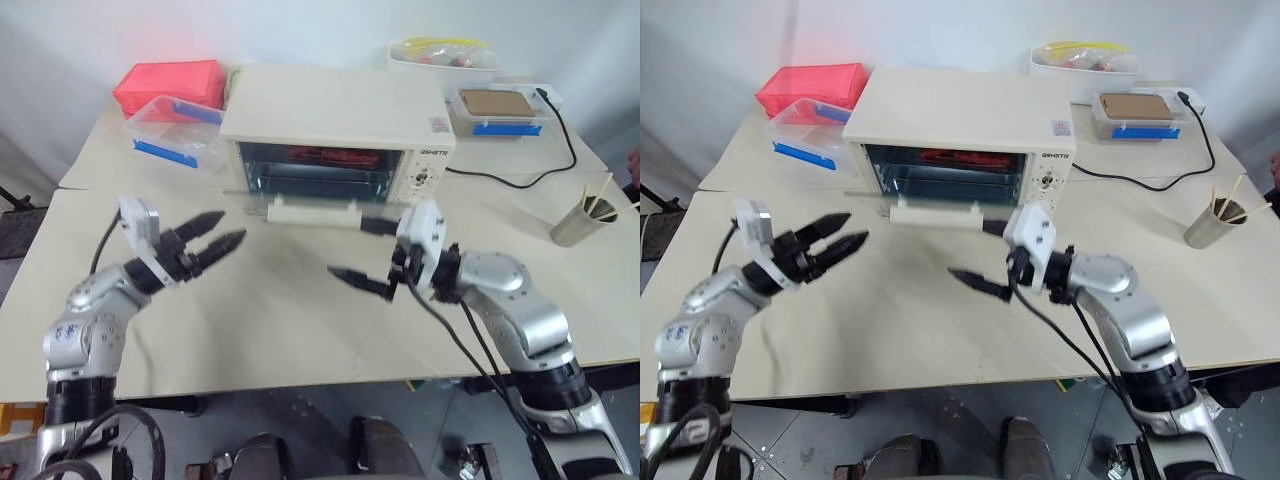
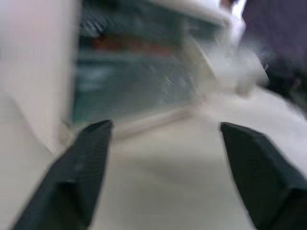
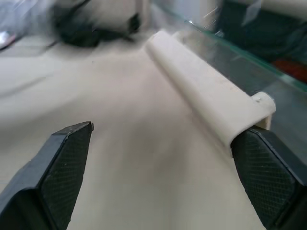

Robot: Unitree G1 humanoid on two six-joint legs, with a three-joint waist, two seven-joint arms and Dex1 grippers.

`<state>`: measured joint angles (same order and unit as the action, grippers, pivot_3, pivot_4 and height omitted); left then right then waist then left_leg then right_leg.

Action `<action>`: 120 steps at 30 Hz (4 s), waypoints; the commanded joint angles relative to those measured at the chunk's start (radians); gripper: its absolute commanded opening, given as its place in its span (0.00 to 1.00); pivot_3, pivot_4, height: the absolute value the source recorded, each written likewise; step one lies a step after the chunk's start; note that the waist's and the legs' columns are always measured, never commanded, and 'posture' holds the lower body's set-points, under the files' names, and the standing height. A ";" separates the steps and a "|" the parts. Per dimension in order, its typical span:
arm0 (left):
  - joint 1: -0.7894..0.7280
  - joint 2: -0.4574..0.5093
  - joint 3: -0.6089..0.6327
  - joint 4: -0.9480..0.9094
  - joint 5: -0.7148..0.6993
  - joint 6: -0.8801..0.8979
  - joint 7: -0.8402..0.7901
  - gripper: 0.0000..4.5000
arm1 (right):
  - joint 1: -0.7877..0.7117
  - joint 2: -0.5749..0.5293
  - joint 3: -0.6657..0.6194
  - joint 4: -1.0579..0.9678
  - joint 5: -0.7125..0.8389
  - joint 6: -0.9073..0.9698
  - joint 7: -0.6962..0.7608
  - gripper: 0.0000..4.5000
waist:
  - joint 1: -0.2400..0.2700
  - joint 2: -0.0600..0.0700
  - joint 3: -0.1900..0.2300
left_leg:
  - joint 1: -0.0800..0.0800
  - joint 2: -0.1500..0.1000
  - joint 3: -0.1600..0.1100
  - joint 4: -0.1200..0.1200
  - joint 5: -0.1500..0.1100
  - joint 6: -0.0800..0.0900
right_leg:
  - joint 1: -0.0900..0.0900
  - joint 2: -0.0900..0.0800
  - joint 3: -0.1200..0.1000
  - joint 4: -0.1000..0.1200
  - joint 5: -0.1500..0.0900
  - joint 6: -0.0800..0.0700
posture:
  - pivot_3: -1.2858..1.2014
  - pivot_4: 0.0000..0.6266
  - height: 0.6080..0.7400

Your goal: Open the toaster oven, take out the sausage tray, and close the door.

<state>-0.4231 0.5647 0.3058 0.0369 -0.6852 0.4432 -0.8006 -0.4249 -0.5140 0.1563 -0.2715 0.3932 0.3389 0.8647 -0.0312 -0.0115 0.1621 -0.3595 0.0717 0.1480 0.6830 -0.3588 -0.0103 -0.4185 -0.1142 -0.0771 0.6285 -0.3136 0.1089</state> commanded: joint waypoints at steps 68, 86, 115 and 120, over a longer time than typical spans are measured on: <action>-0.256 0.090 0.108 0.376 0.016 0.032 -0.150 0.89 | 0.023 0.000 -0.004 0.058 -0.135 -0.318 0.107 1.00 | 0.003 -0.008 0.003 | -0.009 0.000 0.002 0.005 0.000 0.000 | -0.009 -0.001 -0.003 0.005 0.001 0.001 | 0.52 0.24 1.00; -0.406 -0.057 -0.187 0.582 0.236 -0.204 -0.425 0.00 | 0.173 -0.045 -0.066 0.059 -0.225 -0.454 0.052 1.00 | 0.011 -0.008 0.003 | -0.011 -0.001 0.001 0.010 0.000 0.000 | -0.009 -0.001 -0.003 0.008 0.001 0.001 | 0.52 0.24 1.00; 0.184 -0.051 -0.007 -0.040 0.178 -0.269 -0.130 1.00 | -0.160 0.124 0.188 0.075 -0.691 -0.185 -0.396 1.00 | -0.001 -0.008 0.003 | -0.010 0.001 0.000 0.015 0.000 0.001 | -0.011 -0.001 -0.001 0.016 0.000 0.000 | 0.52 0.24 1.00; 0.272 -0.064 0.011 -0.155 0.167 -0.245 -0.051 1.00 | -0.368 0.186 0.257 0.401 -0.824 -0.295 -0.511 1.00 | 0.003 -0.008 0.003 | -0.011 -0.001 -0.001 0.016 -0.001 0.001 | -0.010 -0.004 -0.001 0.016 0.000 0.000 | 0.52 0.24 1.00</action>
<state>-0.1546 0.5054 0.3005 -0.0580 -0.4971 0.1995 -0.8739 -0.7520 -0.3366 0.4142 0.0656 -0.3873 0.0831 0.4062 -0.0284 -0.0200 0.1655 -0.3706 0.0710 0.1471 0.6992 -0.3594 -0.0091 -0.4282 -0.1179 -0.0784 0.6442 -0.3132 0.1089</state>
